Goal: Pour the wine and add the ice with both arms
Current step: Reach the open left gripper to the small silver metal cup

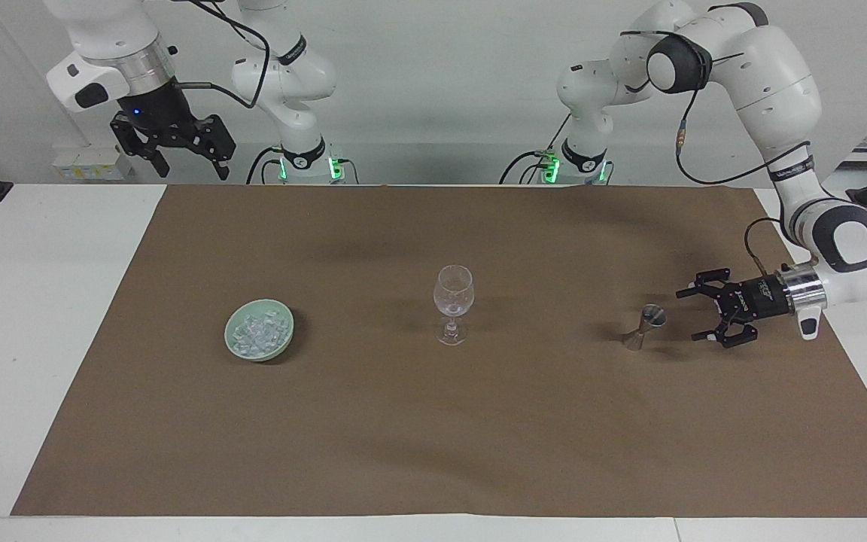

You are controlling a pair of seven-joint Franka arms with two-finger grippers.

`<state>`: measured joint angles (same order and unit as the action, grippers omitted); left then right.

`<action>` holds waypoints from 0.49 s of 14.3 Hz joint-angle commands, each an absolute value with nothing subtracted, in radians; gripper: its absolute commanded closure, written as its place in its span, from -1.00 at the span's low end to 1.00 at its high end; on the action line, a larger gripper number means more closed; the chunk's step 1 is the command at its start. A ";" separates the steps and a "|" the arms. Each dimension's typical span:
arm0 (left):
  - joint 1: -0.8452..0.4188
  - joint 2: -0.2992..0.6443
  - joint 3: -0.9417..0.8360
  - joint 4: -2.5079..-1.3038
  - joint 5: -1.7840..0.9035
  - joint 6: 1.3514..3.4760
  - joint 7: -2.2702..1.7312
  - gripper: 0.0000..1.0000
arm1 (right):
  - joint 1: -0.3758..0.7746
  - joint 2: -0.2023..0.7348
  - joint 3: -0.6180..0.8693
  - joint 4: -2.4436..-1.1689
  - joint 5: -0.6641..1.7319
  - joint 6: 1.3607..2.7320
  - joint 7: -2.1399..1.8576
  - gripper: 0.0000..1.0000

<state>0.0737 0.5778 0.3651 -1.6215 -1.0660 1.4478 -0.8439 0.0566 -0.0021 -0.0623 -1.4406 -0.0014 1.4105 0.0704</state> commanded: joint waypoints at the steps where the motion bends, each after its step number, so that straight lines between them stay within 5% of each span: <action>1: 0.087 0.578 0.371 -1.654 -1.110 1.405 -0.838 -1.00 | 0.041 0.003 -0.061 -1.427 0.031 1.402 0.057 -1.00; 7: 0.100 0.614 0.370 -1.658 -1.160 1.405 -0.816 -1.00 | 0.041 0.003 -0.061 -1.427 0.031 1.401 0.057 -1.00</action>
<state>0.0987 0.6073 0.3666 -1.6544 -1.1298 1.4230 -0.8273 0.0566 -0.0021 -0.0623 -1.4406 -0.0014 1.4105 0.0704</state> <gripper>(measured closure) 0.000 0.000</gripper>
